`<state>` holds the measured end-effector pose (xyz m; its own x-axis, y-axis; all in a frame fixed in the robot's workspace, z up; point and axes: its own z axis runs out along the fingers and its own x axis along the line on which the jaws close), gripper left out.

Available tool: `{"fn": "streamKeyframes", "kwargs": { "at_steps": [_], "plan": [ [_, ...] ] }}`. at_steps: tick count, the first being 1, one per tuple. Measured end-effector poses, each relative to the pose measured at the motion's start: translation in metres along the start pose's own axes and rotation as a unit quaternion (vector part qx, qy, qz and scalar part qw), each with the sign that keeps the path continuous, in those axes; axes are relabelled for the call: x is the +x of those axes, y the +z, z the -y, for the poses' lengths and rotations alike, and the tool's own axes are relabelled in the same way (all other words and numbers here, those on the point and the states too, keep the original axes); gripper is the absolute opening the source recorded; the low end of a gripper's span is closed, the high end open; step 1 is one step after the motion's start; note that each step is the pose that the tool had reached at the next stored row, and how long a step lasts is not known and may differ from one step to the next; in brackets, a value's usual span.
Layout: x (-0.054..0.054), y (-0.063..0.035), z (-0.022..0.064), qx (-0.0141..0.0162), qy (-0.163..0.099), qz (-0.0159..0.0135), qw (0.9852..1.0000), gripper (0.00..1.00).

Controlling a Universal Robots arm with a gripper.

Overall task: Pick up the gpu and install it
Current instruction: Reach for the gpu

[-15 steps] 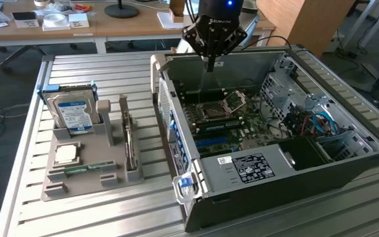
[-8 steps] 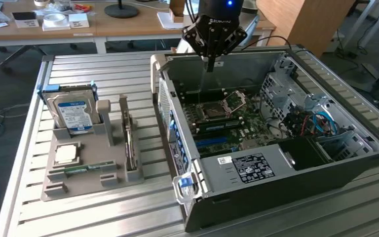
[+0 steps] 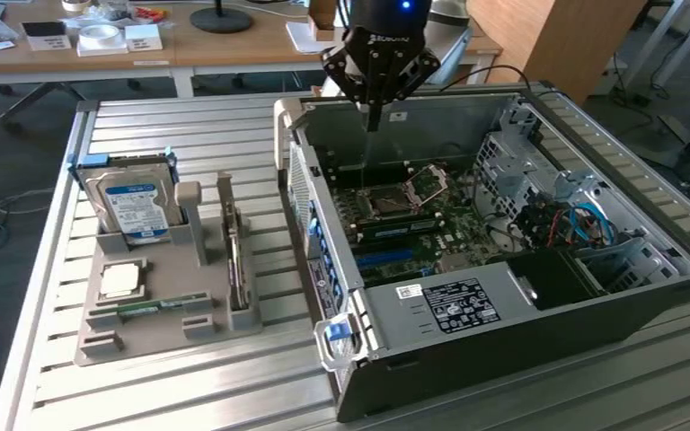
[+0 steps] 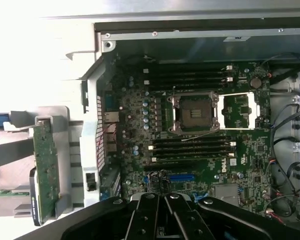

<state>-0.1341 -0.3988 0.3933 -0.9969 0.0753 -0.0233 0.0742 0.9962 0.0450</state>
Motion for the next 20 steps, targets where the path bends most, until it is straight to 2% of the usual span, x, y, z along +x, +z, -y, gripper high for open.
{"fn": "streamKeyframes", "kwargs": {
  "at_steps": [1,20],
  "plan": [
    [0.013,-0.0003,0.0009,0.0,0.0,0.0,1.0,0.11],
    [0.043,-0.0011,0.0032,0.0,0.0,0.0,1.0,0.11]
  ]
}}
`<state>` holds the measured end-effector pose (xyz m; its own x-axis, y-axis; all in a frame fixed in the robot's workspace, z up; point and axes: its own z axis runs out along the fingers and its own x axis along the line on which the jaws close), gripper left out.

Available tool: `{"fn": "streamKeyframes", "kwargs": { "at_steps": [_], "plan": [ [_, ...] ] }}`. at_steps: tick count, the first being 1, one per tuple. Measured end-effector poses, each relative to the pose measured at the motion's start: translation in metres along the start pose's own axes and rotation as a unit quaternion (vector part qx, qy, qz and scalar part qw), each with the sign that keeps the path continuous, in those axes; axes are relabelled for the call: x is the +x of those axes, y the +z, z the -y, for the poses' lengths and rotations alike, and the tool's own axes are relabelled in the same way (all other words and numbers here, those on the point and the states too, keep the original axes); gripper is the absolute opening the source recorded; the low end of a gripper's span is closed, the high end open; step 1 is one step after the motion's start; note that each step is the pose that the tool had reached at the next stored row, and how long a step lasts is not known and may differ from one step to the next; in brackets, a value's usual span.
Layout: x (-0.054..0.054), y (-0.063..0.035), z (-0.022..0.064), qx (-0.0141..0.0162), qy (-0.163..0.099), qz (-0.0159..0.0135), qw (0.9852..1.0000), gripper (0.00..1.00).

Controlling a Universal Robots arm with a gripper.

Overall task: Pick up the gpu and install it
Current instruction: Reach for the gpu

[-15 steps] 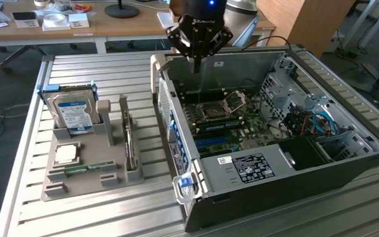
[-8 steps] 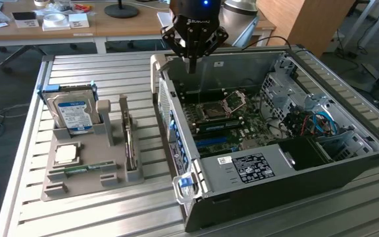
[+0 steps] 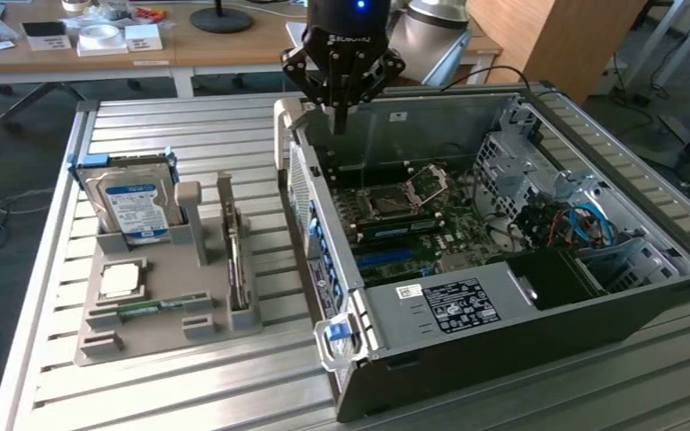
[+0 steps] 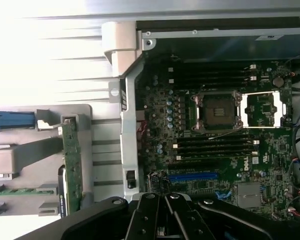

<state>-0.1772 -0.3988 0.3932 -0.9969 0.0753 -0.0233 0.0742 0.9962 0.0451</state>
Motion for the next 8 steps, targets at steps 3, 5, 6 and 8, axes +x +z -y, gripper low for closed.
{"fn": "streamKeyframes", "kwargs": {
  "at_steps": [3,5,6,8],
  "plan": [
    [0.007,-0.0002,0.0005,0.0,0.0,0.0,1.0,0.11],
    [0.011,-0.0003,0.0009,0.0,0.0,0.0,1.0,0.11],
    [0.014,-0.0003,0.001,0.0,0.0,0.0,1.0,0.11],
    [0.019,-0.0004,0.0014,0.0,0.0,0.0,1.0,0.11]
  ]
}}
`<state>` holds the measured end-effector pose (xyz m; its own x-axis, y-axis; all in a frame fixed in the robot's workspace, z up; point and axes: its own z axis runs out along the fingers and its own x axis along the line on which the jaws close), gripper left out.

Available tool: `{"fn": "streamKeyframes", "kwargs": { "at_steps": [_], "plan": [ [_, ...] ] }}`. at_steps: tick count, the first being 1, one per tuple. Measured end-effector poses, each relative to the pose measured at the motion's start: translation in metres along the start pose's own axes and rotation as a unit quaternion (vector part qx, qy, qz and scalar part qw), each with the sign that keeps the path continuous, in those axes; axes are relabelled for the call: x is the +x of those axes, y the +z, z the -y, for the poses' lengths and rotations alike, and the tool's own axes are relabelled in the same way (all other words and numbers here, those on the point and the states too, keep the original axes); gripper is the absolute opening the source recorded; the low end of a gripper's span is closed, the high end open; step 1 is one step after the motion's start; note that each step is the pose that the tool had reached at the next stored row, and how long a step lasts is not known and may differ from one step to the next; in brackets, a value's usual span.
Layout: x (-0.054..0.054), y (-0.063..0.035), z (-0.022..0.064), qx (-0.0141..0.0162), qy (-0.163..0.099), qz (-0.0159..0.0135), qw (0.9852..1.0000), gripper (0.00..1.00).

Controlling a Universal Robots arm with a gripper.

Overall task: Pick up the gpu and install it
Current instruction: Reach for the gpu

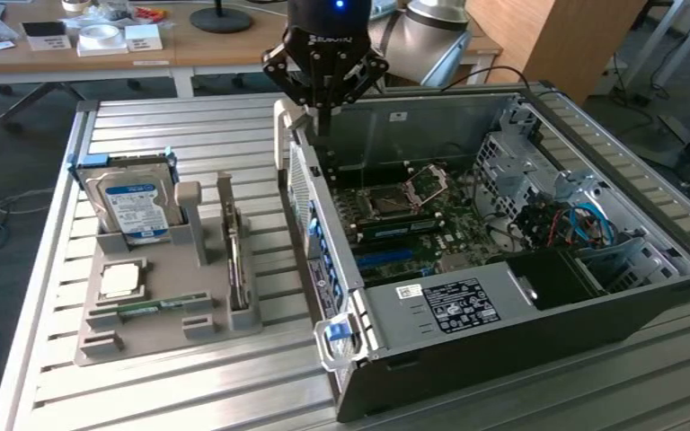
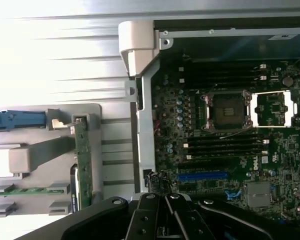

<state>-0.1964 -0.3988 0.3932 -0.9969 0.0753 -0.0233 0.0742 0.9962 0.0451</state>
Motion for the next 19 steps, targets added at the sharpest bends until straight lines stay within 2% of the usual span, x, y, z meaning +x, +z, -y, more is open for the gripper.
{"fn": "streamKeyframes", "kwargs": {
  "at_steps": [9,19],
  "plan": [
    [0.027,-0.0006,0.002,0.0,0.0,0.0,1.0,0.11],
    [0.05,-0.0012,0.0037,0.0,0.0,0.0,1.0,0.11]
  ]
}}
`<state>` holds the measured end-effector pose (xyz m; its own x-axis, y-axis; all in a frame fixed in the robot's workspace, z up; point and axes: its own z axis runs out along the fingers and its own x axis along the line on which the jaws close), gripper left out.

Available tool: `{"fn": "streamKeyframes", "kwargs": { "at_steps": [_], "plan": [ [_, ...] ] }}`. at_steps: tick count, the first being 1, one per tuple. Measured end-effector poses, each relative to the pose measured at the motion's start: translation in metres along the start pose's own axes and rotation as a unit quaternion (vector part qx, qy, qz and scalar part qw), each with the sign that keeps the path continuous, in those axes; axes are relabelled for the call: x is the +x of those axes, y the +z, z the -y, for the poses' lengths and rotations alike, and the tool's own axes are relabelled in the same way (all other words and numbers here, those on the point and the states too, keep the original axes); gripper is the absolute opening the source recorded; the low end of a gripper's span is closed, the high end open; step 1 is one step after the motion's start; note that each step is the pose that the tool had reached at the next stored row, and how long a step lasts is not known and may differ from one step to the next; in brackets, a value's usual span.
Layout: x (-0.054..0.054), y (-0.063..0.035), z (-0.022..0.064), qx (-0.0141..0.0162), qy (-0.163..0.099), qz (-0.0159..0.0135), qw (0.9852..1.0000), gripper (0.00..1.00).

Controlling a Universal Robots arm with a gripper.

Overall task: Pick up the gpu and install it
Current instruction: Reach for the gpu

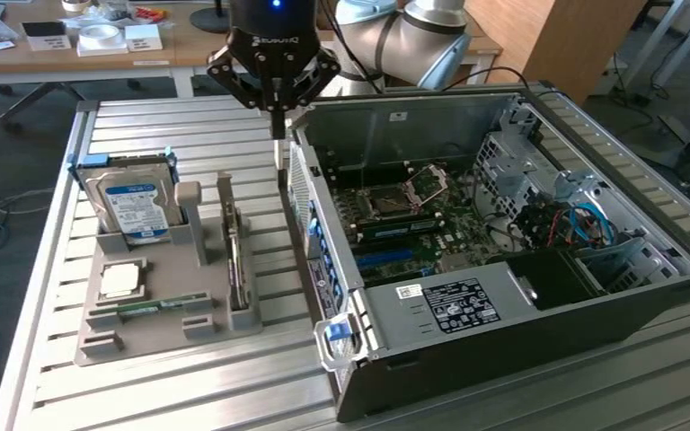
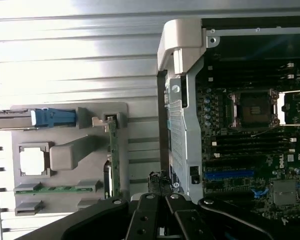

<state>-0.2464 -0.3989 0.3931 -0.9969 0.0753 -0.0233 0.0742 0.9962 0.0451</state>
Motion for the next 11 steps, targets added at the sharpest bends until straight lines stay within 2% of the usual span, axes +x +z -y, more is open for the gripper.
{"fn": "streamKeyframes", "kwargs": {
  "at_steps": [11],
  "plan": [
    [0.025,-0.0006,0.0019,0.0,0.0,0.0,1.0,0.11]
  ]
}}
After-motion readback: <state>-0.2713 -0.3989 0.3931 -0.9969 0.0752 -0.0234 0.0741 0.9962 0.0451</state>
